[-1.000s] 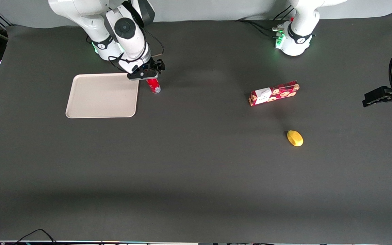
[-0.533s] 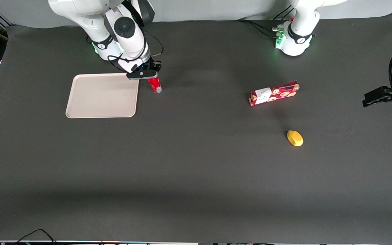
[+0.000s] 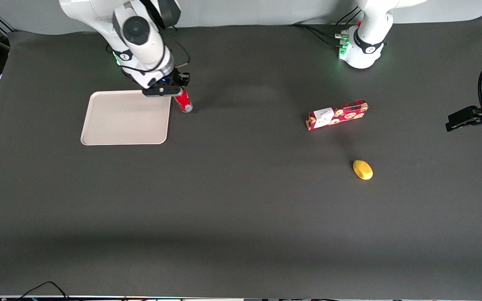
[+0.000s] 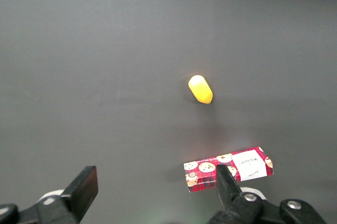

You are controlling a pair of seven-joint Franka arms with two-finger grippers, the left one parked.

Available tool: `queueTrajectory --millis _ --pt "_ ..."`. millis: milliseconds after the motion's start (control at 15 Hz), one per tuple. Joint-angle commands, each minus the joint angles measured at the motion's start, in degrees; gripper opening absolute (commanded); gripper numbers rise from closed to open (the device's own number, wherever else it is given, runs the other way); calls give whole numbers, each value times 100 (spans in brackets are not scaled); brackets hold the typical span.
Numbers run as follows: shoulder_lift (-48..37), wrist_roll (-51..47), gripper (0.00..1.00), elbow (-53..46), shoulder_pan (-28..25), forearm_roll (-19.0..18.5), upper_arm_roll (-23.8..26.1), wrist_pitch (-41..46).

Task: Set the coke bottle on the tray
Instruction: 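Close the right gripper on the bottle cap and lift it, then carry the bottle over the tray and lower it onto the tray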

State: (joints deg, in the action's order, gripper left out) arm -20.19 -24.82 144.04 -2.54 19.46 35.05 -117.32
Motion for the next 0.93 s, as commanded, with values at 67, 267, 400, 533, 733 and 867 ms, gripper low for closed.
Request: queueTrajectory --millis 67,267,400,533,733,867 --pt "-986 1468 0 -139 -28 -73 -1455 973" --pt "-1013 2171 0 -306 -37 -1135 -2596 1359" --pt "-1022 2717 0 -333 -28 -1663 -3230 1492" --pt "-1031 3218 0 -333 -1 -2225 -3818 1562" --pt "-961 3834 0 -298 16 -2867 -4689 1545" --pt "-821 3932 0 -193 8 -3263 -5024 1414"
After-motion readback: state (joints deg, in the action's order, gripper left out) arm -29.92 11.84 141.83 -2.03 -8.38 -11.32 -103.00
